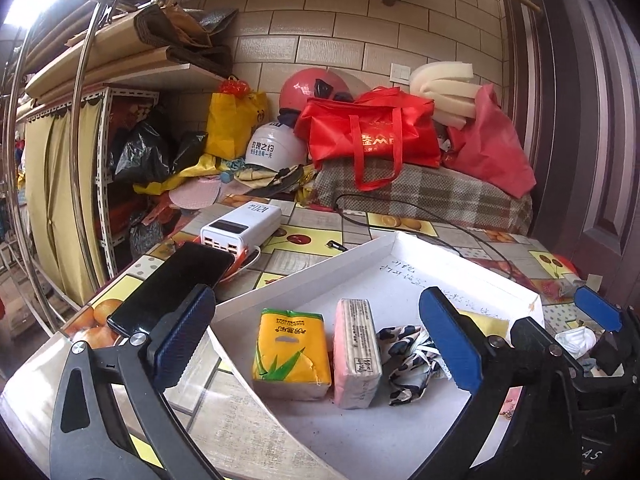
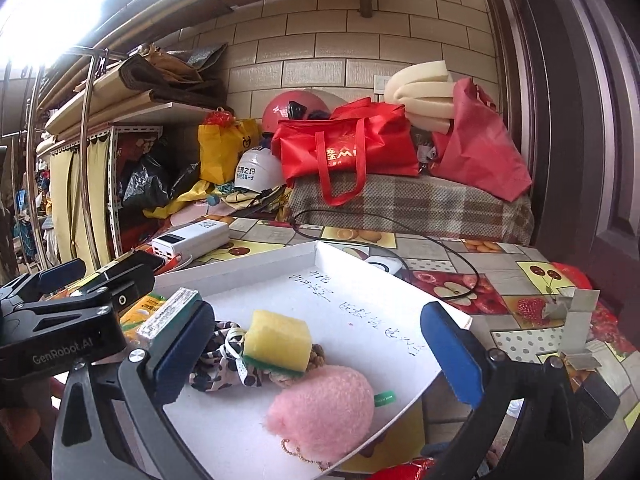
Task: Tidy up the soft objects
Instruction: 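Lift both open tools away from the box, then grasp a white foam block with the left tool while the right tool grasps another foam block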
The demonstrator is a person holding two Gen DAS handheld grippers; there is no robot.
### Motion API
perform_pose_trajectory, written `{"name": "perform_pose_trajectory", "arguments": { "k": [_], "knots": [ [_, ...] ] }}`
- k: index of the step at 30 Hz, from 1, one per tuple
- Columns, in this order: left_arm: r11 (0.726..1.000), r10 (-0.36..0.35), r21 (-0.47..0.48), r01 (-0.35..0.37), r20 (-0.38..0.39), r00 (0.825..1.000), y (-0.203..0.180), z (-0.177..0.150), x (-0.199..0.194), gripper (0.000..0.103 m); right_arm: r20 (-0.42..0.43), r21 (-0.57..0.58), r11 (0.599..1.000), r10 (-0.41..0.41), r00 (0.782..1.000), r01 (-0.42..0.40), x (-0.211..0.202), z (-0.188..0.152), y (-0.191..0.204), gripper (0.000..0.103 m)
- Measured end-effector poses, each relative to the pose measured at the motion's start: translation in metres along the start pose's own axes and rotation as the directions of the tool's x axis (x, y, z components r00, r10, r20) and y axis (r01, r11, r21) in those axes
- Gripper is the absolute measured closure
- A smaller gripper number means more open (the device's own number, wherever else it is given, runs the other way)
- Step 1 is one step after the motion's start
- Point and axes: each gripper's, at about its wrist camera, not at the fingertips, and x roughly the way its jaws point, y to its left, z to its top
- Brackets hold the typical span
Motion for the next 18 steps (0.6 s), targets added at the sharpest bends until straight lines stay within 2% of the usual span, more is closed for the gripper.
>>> {"name": "perform_pose_trajectory", "arguments": {
  "k": [4,9,13,16,18],
  "knots": [
    [0.999,-0.024,0.029,0.024,0.011,1.0,-0.005,-0.003,-0.01,0.0,0.007,-0.004,1.0,-0.012,1.0,0.012,-0.019,-0.006,0.001,0.0],
    [0.992,-0.104,0.068,0.104,0.001,0.995,-0.015,-0.007,-0.022,0.0,-0.005,-0.026,1.0,0.015,1.0,-0.015,-0.042,-0.015,0.001,0.0],
    [0.974,-0.18,0.134,0.181,-0.023,0.983,-0.032,-0.013,-0.036,0.0,-0.004,-0.06,0.997,0.056,0.998,-0.056,-0.073,-0.026,-0.01,0.0],
    [0.945,-0.258,0.193,0.263,-0.052,0.965,-0.054,-0.02,-0.048,0.0,-0.035,-0.046,0.996,0.078,0.996,-0.079,-0.093,-0.035,-0.037,0.0],
    [0.91,-0.333,0.229,0.346,-0.095,0.938,-0.072,-0.026,-0.056,0.0,-0.067,-0.031,0.997,0.064,0.996,-0.066,-0.105,-0.041,-0.06,0.0]
  ]
}}
